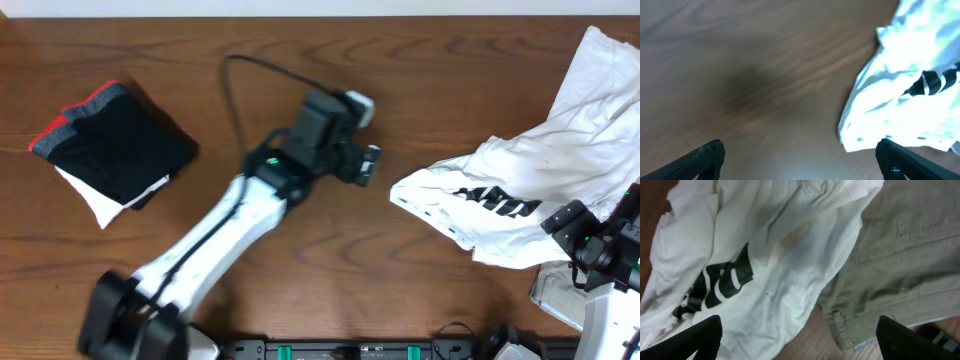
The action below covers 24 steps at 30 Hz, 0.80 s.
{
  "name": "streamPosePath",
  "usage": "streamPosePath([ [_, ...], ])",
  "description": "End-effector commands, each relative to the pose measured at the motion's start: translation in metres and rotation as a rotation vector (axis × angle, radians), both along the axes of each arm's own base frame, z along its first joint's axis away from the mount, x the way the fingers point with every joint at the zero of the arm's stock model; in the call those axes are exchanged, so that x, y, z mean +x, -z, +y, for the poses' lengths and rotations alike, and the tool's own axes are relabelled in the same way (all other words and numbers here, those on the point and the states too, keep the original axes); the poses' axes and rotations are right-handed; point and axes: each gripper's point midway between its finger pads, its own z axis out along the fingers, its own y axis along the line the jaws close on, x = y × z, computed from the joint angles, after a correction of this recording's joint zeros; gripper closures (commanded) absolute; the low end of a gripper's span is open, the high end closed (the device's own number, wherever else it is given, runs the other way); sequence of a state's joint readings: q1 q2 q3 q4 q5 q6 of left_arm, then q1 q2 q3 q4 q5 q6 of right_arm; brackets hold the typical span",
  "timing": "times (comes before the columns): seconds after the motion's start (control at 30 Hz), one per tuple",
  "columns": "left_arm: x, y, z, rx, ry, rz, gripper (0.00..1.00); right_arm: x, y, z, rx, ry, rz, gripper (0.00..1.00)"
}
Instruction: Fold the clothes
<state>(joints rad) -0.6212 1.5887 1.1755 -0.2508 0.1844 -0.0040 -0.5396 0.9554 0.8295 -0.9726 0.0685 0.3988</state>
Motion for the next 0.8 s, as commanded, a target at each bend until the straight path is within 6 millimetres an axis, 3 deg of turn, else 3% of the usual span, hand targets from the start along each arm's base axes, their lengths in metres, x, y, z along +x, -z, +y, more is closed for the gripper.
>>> streamPosePath([
  [0.0, 0.002, 0.023, -0.033, 0.028, 0.115, -0.038, 0.02, -0.001, -0.002, 0.000, 0.019, 0.012, -0.007, 0.04],
  [0.37, 0.013, 0.047, -0.126, -0.145, 0.279, -0.224, 0.02, -0.007, 0.002, 0.004, 0.036, 0.012, 0.020, 0.03],
  [0.77, -0.004, 0.099, -0.169, -0.142, 0.380, -0.269, 0.02, -0.008, 0.003, 0.005, 0.040, 0.012, 0.026, 0.03],
])
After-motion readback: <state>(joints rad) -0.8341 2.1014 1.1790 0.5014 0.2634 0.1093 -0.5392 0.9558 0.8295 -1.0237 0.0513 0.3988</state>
